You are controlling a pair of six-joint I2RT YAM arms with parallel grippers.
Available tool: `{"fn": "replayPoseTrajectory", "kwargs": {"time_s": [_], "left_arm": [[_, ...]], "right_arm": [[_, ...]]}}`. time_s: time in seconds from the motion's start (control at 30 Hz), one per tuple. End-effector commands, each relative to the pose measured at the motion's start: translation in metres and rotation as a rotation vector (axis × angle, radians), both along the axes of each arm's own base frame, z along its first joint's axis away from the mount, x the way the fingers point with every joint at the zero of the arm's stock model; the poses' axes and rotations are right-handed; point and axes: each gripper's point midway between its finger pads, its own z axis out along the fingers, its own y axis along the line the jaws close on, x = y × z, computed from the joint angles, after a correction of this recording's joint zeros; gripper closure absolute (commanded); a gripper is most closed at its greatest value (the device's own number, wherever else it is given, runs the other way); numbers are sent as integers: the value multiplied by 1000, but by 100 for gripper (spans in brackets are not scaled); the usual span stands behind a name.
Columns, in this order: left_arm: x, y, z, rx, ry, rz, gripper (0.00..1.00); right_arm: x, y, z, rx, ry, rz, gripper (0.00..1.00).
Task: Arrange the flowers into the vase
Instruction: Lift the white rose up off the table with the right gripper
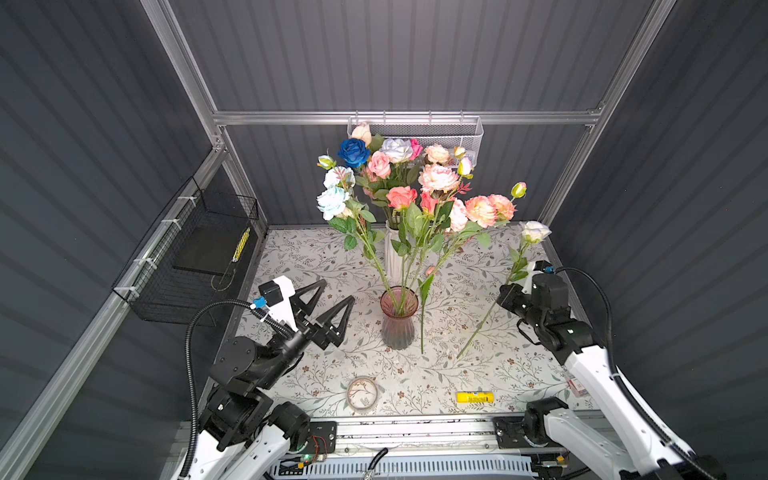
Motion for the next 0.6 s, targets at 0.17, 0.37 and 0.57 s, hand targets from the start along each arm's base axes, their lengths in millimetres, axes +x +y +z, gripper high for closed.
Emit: {"fn": "replayPoseTrajectory", "kwargs": {"time_s": [0.17,0.37,0.57], "left_arm": [[-9,-11,19,38,-33,-76,0],[-14,-30,32,61,-56,-183,0],[-27,-57,47,118,-94,-368,0]], "right_arm": [[-57,26,67,104,-287,204,100],[-105,35,121,143,-519,319,100],[-150,71,181,205,-683,617,100]]}}
